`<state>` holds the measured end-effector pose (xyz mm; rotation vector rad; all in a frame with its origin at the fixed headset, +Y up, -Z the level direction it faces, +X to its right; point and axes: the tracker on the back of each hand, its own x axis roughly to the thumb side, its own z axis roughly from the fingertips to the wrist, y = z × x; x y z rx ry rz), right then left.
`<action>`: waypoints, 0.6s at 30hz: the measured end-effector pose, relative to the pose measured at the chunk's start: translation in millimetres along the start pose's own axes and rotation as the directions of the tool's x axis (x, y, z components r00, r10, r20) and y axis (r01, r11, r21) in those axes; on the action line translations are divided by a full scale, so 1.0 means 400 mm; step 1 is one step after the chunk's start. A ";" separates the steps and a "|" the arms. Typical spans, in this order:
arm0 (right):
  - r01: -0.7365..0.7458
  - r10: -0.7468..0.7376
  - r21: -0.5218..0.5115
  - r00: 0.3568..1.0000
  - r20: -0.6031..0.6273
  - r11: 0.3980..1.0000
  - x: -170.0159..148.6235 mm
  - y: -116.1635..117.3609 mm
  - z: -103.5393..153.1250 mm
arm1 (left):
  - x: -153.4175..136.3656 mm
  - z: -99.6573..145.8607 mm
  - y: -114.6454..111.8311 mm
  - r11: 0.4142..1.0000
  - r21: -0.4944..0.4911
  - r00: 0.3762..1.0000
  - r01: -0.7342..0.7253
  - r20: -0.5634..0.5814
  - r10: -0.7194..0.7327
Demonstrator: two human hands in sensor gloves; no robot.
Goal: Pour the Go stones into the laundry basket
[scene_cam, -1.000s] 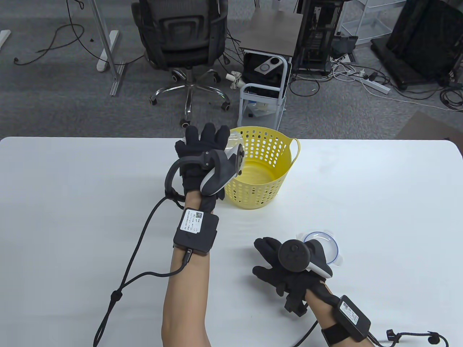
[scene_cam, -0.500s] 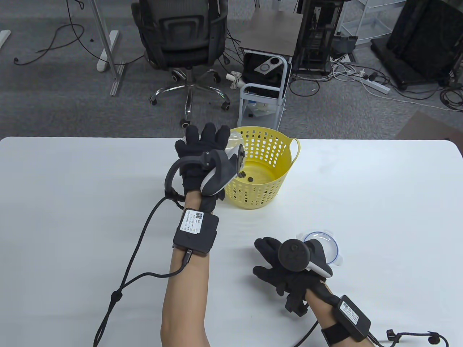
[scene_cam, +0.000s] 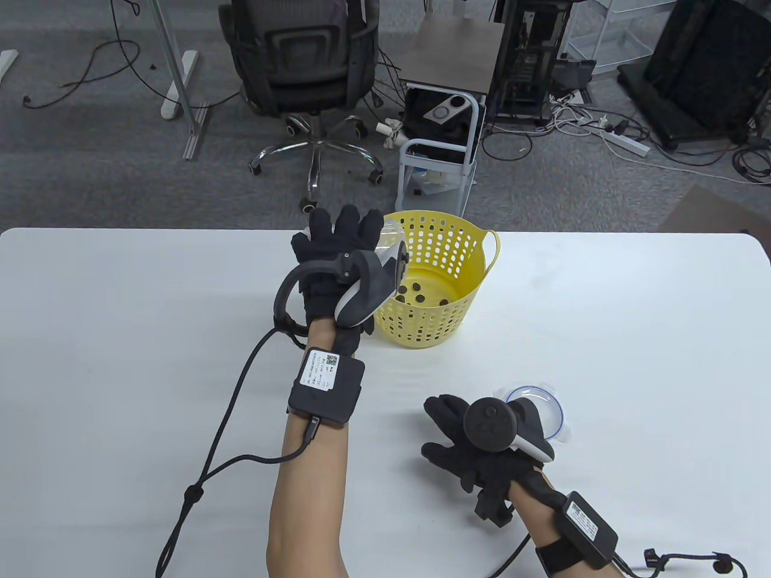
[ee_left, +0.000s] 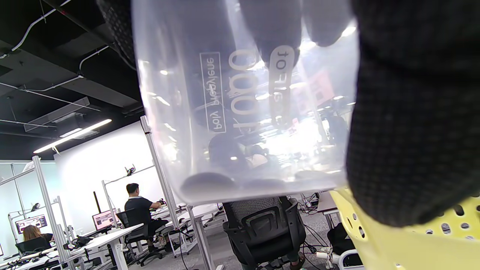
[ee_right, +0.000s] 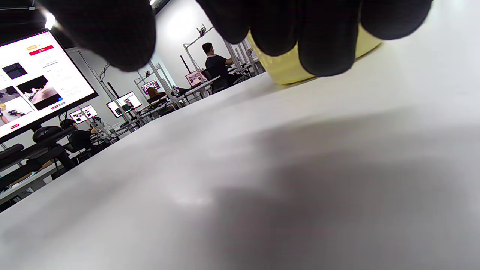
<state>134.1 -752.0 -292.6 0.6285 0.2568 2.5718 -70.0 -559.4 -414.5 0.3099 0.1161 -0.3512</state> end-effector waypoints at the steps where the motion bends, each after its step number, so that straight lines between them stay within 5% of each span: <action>1: 0.000 0.000 0.000 1.000 0.000 1.000 0.000 0.000 0.000 | 0.001 0.000 0.000 1.000 0.001 1.000 0.002 0.000 -0.002; 18: 0.001 -0.001 -0.001 1.000 -0.002 1.000 -0.002 -0.001 -0.001 | 0.006 0.006 0.003 0.999 0.020 0.999 0.038 0.004 -0.038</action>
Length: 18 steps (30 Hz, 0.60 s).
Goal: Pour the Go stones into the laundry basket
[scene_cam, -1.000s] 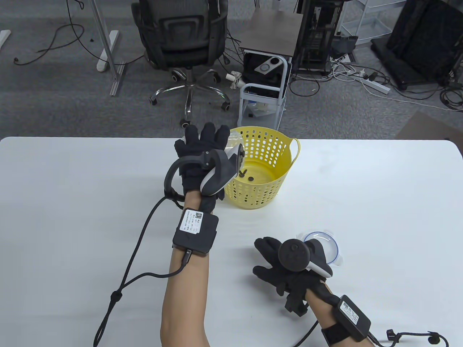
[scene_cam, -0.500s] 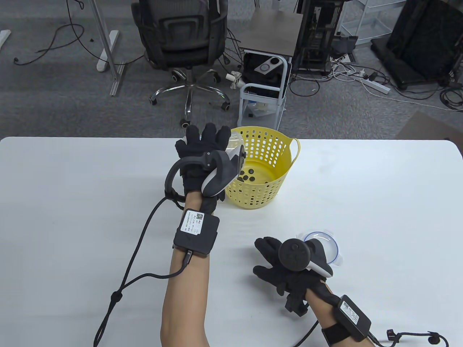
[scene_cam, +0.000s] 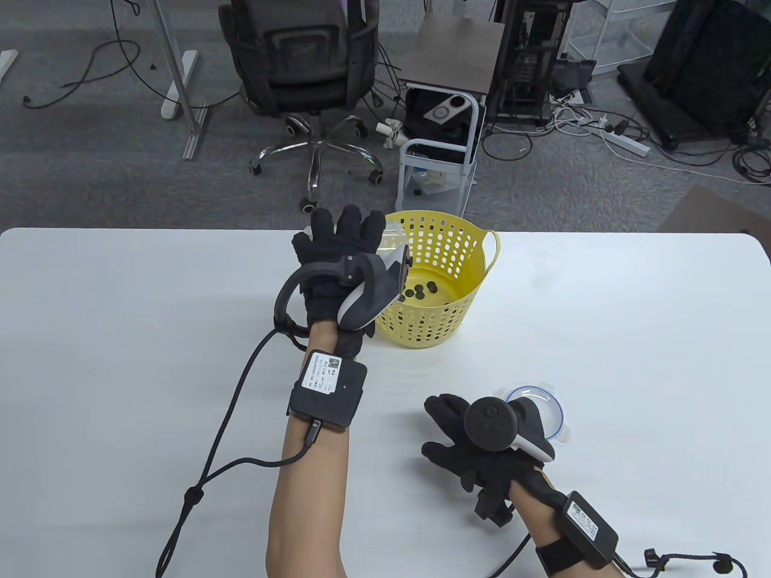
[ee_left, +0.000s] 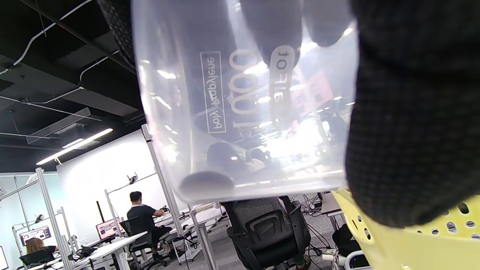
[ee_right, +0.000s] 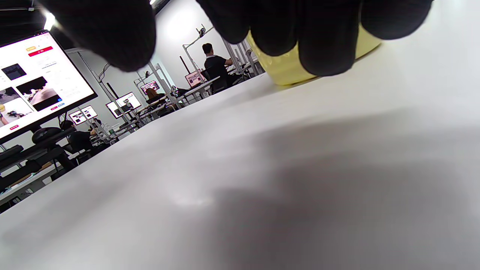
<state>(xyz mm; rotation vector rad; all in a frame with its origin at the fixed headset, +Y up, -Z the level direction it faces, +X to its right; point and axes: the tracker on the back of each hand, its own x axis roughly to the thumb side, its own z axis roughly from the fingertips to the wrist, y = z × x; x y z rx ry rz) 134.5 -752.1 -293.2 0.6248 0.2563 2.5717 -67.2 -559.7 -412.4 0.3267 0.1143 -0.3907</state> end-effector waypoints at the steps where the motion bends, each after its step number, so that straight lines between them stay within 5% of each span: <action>1: -0.001 0.001 0.001 1.000 -0.001 1.000 0.000 0.000 0.000 | 0.000 0.001 0.000 1.000 0.000 1.000 0.003 0.001 -0.003; 18: -0.006 0.006 0.006 1.000 -0.002 1.000 0.000 0.000 0.000 | 0.009 0.006 0.000 0.999 0.033 1.000 0.024 0.011 -0.024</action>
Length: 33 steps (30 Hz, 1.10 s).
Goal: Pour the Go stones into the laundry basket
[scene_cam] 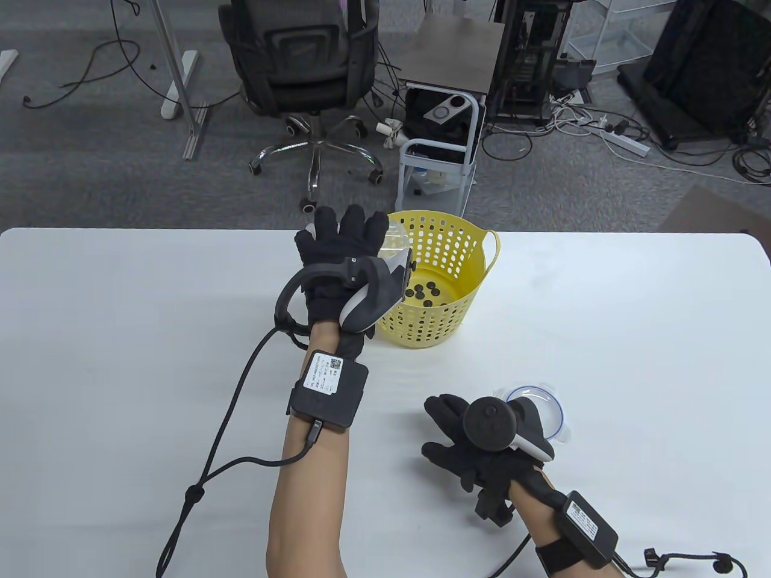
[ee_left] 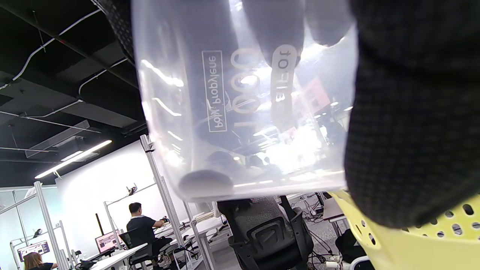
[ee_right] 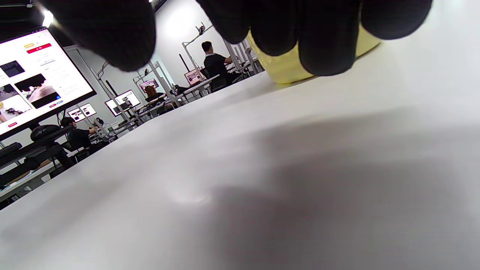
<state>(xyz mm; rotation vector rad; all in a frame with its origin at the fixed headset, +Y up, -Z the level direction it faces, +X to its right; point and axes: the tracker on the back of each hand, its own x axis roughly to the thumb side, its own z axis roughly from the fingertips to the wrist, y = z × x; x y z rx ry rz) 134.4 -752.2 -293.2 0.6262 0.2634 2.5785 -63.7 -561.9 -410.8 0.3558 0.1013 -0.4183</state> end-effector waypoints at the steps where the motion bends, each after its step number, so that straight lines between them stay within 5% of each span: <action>1: 0.000 0.000 0.000 1.000 0.000 1.000 0.000 0.000 0.000 | 0.003 0.000 -0.001 1.000 -0.009 1.000 0.008 0.006 -0.008; 20: -0.003 0.003 0.003 1.000 -0.003 1.000 0.001 0.000 0.000 | 0.023 0.009 -0.008 0.989 0.048 0.988 0.142 0.045 -0.144; 33: -0.003 0.003 0.007 1.000 -0.006 1.000 0.000 -0.001 0.000 | 0.022 0.005 -0.005 0.997 0.031 0.997 0.071 0.037 -0.072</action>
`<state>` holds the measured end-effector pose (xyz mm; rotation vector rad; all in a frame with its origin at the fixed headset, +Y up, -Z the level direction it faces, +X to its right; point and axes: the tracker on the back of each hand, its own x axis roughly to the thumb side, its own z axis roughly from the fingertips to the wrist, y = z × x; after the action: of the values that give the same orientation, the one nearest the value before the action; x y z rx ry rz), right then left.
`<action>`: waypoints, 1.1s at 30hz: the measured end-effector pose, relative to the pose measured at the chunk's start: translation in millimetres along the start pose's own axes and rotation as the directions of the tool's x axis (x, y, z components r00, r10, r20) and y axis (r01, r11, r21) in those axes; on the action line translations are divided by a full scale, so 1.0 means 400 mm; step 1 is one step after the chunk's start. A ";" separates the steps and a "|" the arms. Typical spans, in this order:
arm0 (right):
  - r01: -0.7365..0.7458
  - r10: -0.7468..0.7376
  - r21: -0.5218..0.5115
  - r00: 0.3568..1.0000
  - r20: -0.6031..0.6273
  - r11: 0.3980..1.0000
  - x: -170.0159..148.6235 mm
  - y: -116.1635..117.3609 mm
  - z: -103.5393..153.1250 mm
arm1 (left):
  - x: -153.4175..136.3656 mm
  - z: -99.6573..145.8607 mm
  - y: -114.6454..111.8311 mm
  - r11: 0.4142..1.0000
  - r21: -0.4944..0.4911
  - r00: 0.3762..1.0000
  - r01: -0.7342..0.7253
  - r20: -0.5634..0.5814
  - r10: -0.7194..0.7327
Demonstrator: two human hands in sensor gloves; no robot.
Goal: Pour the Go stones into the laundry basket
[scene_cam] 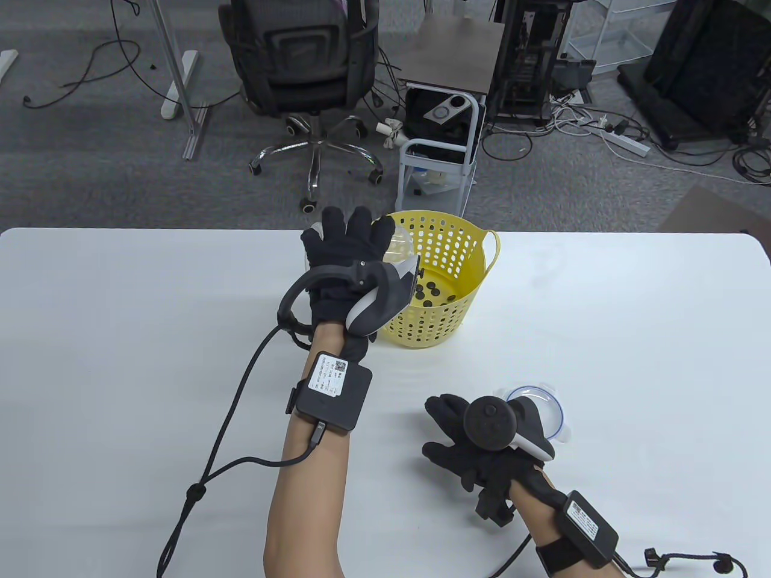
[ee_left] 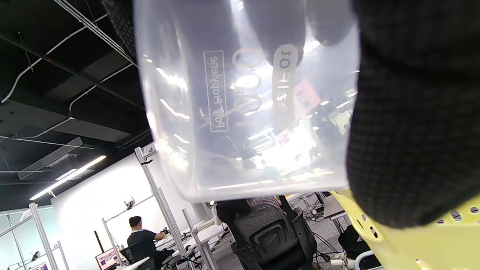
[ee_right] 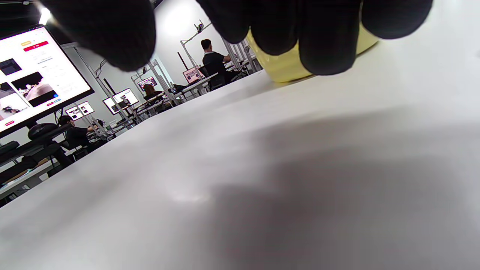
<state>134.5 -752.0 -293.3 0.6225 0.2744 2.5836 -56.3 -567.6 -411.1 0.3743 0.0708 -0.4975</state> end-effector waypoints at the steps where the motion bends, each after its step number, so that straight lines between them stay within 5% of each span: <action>1: -0.001 0.001 0.000 1.000 0.001 1.000 0.000 0.000 0.000 | -0.002 0.000 -0.001 1.000 -0.001 1.000 -0.001 0.001 0.001; 9: 0.001 -0.001 -0.002 1.000 -0.004 1.000 -0.003 -0.002 0.001 | -0.049 0.002 -0.013 0.978 -0.061 0.979 -0.200 -0.057 0.197; 14: 0.005 -0.005 -0.003 1.000 -0.010 1.000 -0.005 -0.003 0.003 | -0.095 0.012 -0.019 0.915 -0.072 0.912 -0.397 -0.141 0.385; 21: 0.009 -0.009 -0.006 1.000 -0.013 1.000 -0.008 -0.005 0.004 | -0.137 0.055 -0.038 0.730 -0.039 0.714 -0.682 -0.255 0.653; 25: 0.014 -0.014 -0.011 1.000 -0.016 1.000 -0.011 -0.007 0.005 | -0.135 0.104 -0.060 0.572 -0.029 0.556 -0.820 -0.284 0.782; 33: 0.035 -0.035 -0.025 0.999 -0.004 0.999 -0.016 -0.011 0.007 | -0.103 0.242 -0.125 0.332 -0.049 0.333 -0.942 -0.261 0.906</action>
<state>142.7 -751.0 -294.4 0.5979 0.2514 2.5513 -118.7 -625.1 -331.3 0.2062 0.0735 0.7477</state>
